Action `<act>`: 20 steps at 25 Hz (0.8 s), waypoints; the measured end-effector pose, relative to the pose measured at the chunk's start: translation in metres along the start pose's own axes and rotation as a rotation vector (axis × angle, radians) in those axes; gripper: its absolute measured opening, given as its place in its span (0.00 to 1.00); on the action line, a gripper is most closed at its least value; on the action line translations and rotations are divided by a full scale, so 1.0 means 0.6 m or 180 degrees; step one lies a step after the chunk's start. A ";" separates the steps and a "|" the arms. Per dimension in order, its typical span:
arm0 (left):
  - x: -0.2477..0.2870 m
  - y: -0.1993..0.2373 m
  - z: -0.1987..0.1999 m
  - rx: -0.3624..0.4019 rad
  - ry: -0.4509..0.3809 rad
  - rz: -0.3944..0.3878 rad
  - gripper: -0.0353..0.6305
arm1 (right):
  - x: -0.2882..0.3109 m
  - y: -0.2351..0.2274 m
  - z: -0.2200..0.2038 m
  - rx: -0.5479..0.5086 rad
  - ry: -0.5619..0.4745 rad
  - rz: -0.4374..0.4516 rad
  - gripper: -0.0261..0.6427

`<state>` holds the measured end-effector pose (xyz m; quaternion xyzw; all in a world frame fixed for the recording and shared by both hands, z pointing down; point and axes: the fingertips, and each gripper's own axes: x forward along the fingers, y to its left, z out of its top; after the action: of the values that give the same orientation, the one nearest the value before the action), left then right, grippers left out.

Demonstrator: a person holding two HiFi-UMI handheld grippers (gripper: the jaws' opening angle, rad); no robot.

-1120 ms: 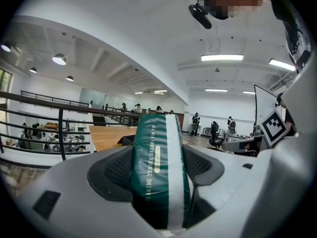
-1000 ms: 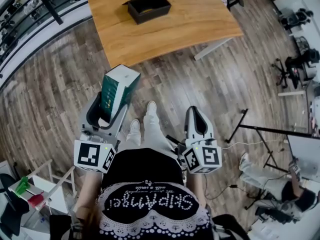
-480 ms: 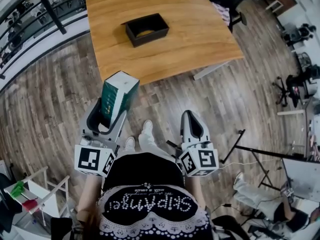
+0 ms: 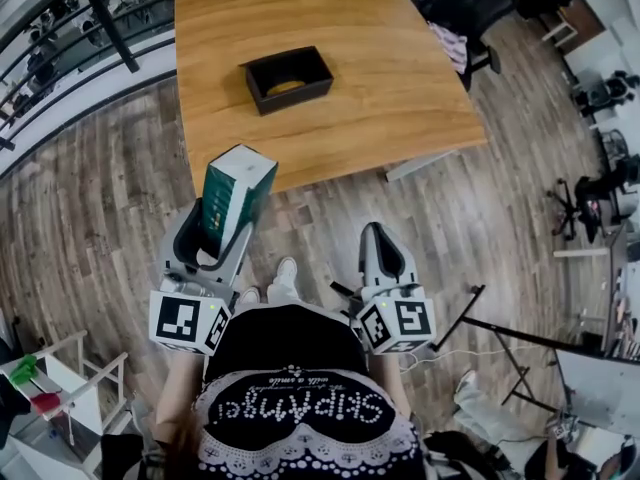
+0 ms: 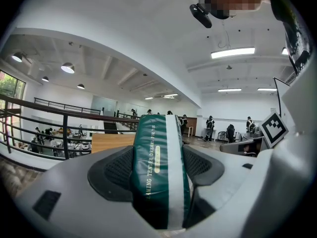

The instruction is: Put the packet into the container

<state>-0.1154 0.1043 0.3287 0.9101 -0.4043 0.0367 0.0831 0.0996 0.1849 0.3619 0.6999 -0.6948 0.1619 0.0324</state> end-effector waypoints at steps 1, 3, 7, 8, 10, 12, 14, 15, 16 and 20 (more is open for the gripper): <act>0.003 -0.002 0.000 0.0003 0.0001 0.0016 0.56 | 0.002 -0.006 0.001 0.0002 0.0001 0.0010 0.10; 0.010 -0.007 -0.002 0.0014 0.0005 0.0046 0.56 | 0.006 -0.018 0.002 0.0004 0.0003 0.0026 0.10; 0.026 -0.015 -0.003 0.0029 -0.0013 0.0114 0.56 | 0.015 -0.047 0.004 0.0001 0.0000 0.0048 0.10; 0.029 -0.016 -0.002 0.0034 -0.0021 0.0132 0.56 | 0.017 -0.052 0.006 -0.0004 -0.0002 0.0057 0.10; 0.033 -0.019 -0.001 0.0044 -0.0031 0.0166 0.56 | 0.018 -0.061 0.008 -0.0014 -0.0009 0.0072 0.10; 0.036 -0.021 0.000 0.0046 -0.0041 0.0196 0.56 | 0.018 -0.068 0.008 -0.0008 -0.0010 0.0081 0.10; 0.041 -0.023 0.002 0.0036 -0.0057 0.0217 0.56 | 0.020 -0.075 0.008 0.0002 0.0003 0.0085 0.10; 0.043 -0.024 0.002 0.0027 -0.0059 0.0224 0.56 | 0.021 -0.078 0.007 0.0013 0.0009 0.0088 0.10; 0.045 -0.024 0.003 0.0015 -0.0056 0.0232 0.56 | 0.021 -0.080 0.005 0.0028 0.0014 0.0093 0.10; 0.047 -0.023 0.004 -0.0002 -0.0036 0.0272 0.56 | 0.022 -0.084 0.002 0.0077 0.0034 0.0103 0.10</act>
<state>-0.0860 0.0925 0.3285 0.8921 -0.4433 0.0350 0.0795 0.1492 0.1737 0.3735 0.6881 -0.7038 0.1746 0.0250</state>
